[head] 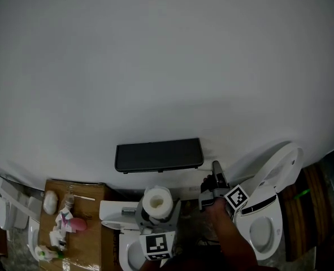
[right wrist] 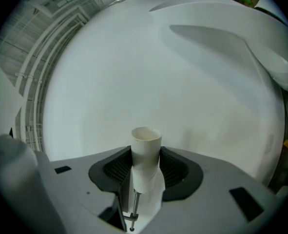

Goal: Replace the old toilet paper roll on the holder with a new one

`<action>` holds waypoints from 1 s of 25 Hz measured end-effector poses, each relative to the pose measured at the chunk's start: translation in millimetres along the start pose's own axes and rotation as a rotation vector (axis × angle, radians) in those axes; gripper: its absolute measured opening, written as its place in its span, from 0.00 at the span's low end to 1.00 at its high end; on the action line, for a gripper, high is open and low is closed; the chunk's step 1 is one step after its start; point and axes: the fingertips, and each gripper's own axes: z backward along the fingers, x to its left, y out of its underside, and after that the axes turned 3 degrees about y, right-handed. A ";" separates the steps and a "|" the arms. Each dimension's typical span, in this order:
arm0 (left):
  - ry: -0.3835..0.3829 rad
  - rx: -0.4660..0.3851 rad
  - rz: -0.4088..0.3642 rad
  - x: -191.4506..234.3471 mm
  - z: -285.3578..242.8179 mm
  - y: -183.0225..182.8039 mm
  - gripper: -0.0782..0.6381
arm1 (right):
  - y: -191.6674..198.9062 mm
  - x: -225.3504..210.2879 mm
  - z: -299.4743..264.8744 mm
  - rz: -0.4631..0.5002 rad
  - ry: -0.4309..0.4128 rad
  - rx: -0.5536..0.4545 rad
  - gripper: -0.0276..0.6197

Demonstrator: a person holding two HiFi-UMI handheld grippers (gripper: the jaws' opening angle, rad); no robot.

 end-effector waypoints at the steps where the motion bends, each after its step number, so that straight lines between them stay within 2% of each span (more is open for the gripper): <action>1: 0.005 0.001 0.007 -2.4 -1.7 0.1 0.70 | -9.0 0.6 3.4 0.003 -0.001 -0.016 0.33; 6: 0.028 -0.010 0.017 -12.5 -10.7 -2.0 0.70 | -41.5 7.2 18.3 0.054 -0.012 -0.059 0.33; 9: 0.039 0.003 0.033 -18.7 -14.4 -1.4 0.70 | -42.2 18.3 24.0 0.175 -0.027 -0.026 0.32; 11: 0.042 -0.005 0.036 -20.9 -16.2 -3.2 0.70 | -34.8 26.4 29.2 0.338 -0.013 0.016 0.32; 13: 0.043 -0.018 0.029 -21.2 -17.9 -4.1 0.70 | -23.0 33.8 35.8 0.556 0.019 0.062 0.32; 17: 0.038 -0.007 0.000 -20.5 -19.4 0.6 0.70 | 1.5 53.1 50.3 1.106 0.107 0.162 0.31; 19: 0.034 -0.003 -0.014 -20.3 -19.1 1.3 0.70 | 12.0 61.0 58.9 1.349 0.154 0.217 0.31; 20: 0.031 0.001 -0.018 -19.7 -18.9 2.9 0.70 | 16.3 63.6 62.8 1.432 0.166 0.240 0.31; 22: 0.029 0.004 -0.010 -19.5 -18.6 3.9 0.70 | 21.2 65.4 68.2 1.522 0.177 0.272 0.31; 25: 0.025 0.014 -0.024 -19.1 -17.6 9.7 0.70 | 21.5 64.0 71.2 1.554 0.184 0.285 0.31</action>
